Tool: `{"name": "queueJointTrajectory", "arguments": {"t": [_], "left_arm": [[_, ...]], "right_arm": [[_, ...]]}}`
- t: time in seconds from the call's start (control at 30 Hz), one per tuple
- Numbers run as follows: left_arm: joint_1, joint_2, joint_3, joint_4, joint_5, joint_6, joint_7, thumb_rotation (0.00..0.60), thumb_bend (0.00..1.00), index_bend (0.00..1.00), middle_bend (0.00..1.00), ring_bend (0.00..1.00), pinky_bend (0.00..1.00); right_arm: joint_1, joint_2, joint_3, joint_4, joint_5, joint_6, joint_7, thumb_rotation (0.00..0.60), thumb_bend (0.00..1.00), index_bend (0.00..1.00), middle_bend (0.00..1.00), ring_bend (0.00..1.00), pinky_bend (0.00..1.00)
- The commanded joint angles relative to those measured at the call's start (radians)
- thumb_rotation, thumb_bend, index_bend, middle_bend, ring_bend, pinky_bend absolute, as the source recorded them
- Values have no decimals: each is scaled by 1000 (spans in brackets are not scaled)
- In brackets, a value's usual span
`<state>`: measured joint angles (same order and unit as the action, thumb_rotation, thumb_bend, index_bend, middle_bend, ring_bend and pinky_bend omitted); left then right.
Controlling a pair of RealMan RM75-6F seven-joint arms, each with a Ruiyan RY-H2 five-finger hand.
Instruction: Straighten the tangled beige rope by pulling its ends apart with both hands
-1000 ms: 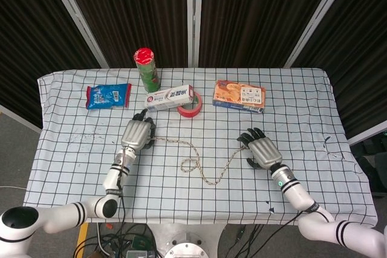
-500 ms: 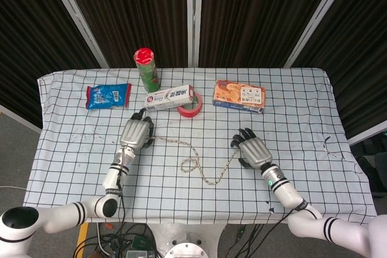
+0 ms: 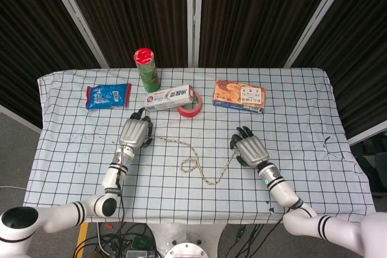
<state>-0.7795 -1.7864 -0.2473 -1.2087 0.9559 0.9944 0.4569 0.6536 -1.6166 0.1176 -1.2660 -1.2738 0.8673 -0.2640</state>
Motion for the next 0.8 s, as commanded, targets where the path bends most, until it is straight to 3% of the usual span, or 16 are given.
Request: {"name": "queueJointTrajectory", "arguments": {"t": [0.03,0.8], "left_arm": [[0,1,0,0,1,0,-1,600,283,619,309,42,175],[7,3,4,11,10,-5,-21,600,283,619,309,42,175]], "right_arm": [[2,-4,-2,3,1,0,-2,600,326,426,236,0,0],[0,-38,-11,36,4,31,-9,600,343,539,263,0,0]]}}
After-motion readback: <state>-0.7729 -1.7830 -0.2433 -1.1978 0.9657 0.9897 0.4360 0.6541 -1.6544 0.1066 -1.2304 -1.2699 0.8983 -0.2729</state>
